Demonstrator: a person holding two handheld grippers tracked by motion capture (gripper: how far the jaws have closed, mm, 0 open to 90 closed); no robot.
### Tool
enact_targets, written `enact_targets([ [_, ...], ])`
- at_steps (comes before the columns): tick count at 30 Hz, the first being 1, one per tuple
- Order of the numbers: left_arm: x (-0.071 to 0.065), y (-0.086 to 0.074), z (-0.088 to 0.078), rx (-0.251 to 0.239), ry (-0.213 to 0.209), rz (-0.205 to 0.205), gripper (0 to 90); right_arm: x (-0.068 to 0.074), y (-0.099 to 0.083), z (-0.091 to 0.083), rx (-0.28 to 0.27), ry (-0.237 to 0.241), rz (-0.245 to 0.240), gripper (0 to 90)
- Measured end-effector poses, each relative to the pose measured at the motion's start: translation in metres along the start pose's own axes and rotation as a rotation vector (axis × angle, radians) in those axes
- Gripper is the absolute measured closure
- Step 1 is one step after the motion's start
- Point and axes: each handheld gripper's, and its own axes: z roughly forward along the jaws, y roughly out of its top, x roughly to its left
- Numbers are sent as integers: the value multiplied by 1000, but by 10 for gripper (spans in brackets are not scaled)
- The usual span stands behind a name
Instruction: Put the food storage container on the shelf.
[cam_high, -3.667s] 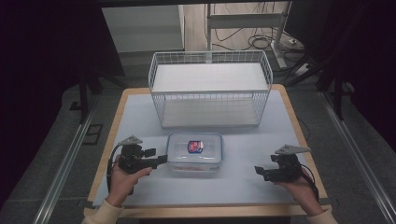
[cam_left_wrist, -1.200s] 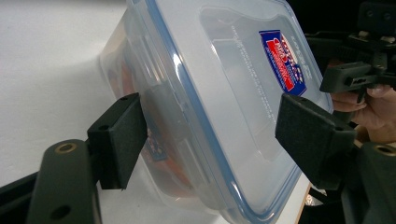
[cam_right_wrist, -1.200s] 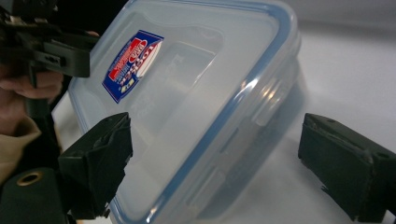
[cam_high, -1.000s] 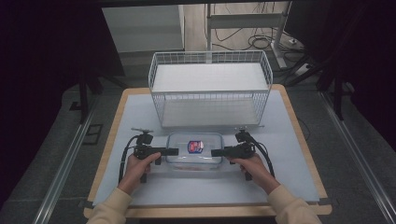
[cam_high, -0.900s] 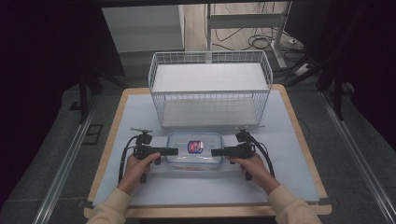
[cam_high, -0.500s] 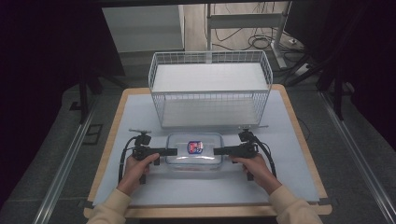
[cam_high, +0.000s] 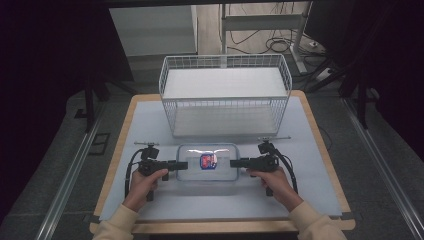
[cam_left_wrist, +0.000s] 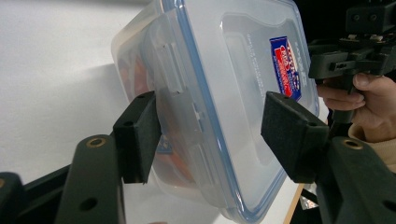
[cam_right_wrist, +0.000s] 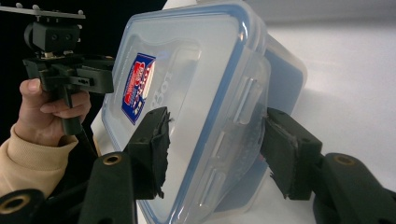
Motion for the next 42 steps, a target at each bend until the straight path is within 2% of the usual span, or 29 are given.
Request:
enact_targets([
  [3, -2, -3, -3, -10, 1, 7, 411, 3, -2, -1, -8, -5, -13, 451],
  [6, -2, -6, -7, -9, -16, 6, 441, 5, -4, -3, -20, 2, -17, 463],
  [12, -7, -9, -9, -24, -7, 23, 453, 7, -9, -5, -44, 0, -31, 474],
  [20, -18, -12, -13, -39, 19, 79, 468, 12, -17, -11, -65, 0, -70, 488],
  [32, -20, -13, -15, -53, 16, 98, 482, 12, -18, -13, -66, 6, -56, 492],
  [42, -28, -11, -17, -75, 39, 127, 494, 13, -18, -15, -79, -1, -63, 493],
])
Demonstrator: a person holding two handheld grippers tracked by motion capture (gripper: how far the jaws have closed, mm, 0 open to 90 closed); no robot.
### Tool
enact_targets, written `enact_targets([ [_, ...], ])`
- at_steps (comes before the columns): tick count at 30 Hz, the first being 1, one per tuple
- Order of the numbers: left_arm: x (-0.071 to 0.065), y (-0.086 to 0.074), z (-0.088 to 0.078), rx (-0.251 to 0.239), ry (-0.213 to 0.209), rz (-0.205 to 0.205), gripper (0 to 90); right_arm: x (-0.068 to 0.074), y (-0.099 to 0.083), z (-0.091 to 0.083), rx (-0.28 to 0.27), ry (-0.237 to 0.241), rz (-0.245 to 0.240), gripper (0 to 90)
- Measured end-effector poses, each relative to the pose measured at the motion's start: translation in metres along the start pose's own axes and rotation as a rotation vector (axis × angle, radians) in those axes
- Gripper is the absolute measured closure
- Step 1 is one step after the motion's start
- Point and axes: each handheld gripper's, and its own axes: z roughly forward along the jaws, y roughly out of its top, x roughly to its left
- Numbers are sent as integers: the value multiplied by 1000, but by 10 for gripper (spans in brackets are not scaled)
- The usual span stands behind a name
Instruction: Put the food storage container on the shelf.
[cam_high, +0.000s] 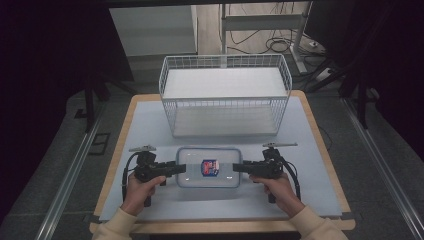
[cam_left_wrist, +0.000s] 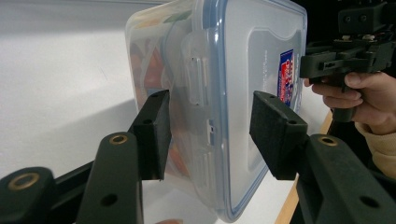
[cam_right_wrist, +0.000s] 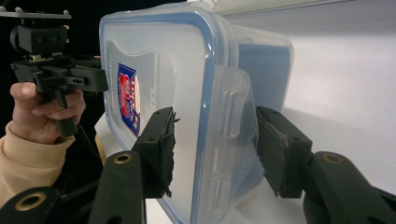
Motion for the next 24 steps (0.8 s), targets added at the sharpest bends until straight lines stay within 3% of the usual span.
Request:
enact_targets([
  [10, -5, 3, 1, -19, 7, 15, 495, 0, 2, -4, -11, 1, -12, 494],
  [24, -15, 12, 0, -37, -1, 49, 497, 8, 12, -18, -49, -14, -72, 495],
])
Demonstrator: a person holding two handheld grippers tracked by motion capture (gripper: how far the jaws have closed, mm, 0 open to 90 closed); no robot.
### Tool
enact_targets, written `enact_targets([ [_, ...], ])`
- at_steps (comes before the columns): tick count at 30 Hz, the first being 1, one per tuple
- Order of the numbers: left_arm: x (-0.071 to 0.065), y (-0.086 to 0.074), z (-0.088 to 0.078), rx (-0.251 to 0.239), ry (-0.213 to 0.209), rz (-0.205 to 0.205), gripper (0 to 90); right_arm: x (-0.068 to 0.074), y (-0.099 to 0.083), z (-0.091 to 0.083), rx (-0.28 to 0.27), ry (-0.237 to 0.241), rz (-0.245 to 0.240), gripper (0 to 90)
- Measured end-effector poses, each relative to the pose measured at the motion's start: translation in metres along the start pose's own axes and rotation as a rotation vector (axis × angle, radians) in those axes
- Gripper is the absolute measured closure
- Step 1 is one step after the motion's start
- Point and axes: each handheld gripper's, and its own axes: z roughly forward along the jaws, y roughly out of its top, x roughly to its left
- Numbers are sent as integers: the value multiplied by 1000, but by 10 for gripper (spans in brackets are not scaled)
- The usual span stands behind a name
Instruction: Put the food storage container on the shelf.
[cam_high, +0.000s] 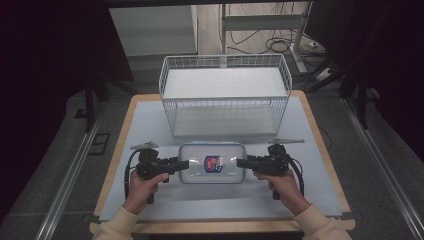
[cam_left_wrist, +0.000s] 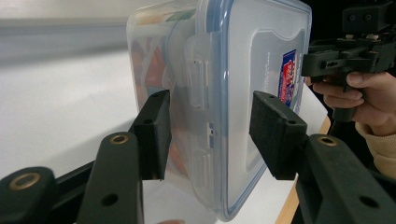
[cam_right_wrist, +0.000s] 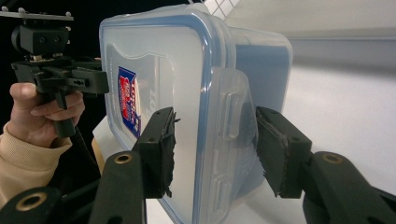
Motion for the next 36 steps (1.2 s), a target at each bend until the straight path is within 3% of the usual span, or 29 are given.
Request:
enact_targets([
  [19, -16, 30, 3, -32, -10, 49, 496, 8, 26, -23, -55, -24, -60, 497],
  [36, -31, 61, -8, -67, -9, 78, 496, 22, 56, -37, -89, -29, -115, 497],
])
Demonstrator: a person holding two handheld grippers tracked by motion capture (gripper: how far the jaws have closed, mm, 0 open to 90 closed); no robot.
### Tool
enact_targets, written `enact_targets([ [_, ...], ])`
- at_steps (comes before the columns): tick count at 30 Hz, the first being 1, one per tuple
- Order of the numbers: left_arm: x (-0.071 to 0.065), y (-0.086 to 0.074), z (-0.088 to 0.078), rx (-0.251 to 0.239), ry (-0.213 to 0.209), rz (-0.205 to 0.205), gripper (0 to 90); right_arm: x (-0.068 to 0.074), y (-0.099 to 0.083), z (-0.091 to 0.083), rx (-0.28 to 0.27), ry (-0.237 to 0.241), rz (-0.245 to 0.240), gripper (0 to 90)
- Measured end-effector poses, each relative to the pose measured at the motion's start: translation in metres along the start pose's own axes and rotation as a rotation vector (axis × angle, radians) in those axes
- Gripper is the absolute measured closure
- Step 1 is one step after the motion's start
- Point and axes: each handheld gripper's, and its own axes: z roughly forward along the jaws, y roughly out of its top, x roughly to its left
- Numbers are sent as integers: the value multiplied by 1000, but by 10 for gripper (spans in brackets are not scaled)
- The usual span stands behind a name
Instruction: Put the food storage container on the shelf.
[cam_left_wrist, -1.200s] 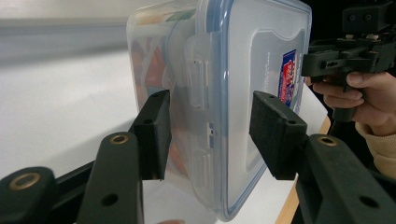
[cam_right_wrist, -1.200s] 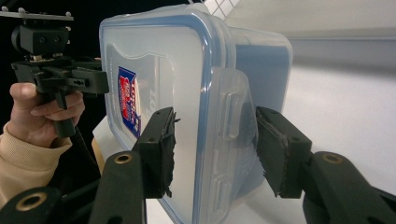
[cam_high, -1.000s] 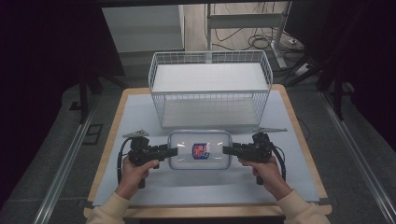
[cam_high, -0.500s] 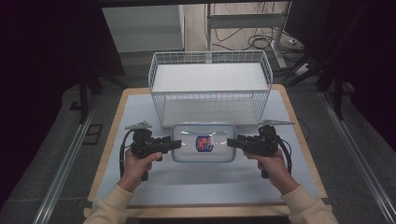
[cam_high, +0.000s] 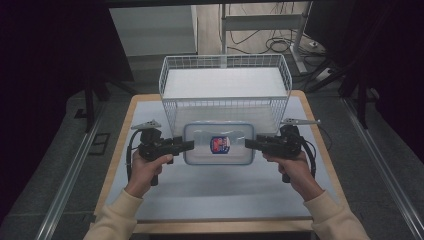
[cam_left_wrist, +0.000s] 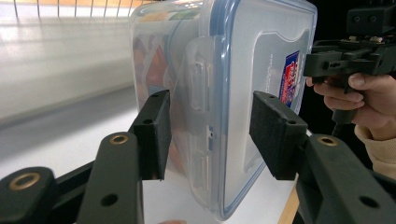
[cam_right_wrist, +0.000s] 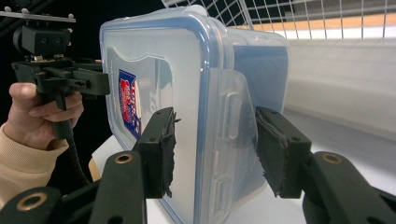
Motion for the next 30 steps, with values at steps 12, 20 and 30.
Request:
enact_targets([
  [12, -11, 31, -5, -32, 8, 35, 495, 6, 31, -11, -34, -4, -39, 497],
  [20, -13, 46, -4, -53, 5, 45, 495, 7, 49, -15, -46, -11, -61, 496],
  [30, -9, 67, -1, -62, -1, 53, 493, 5, 71, -16, -51, -23, -74, 495],
])
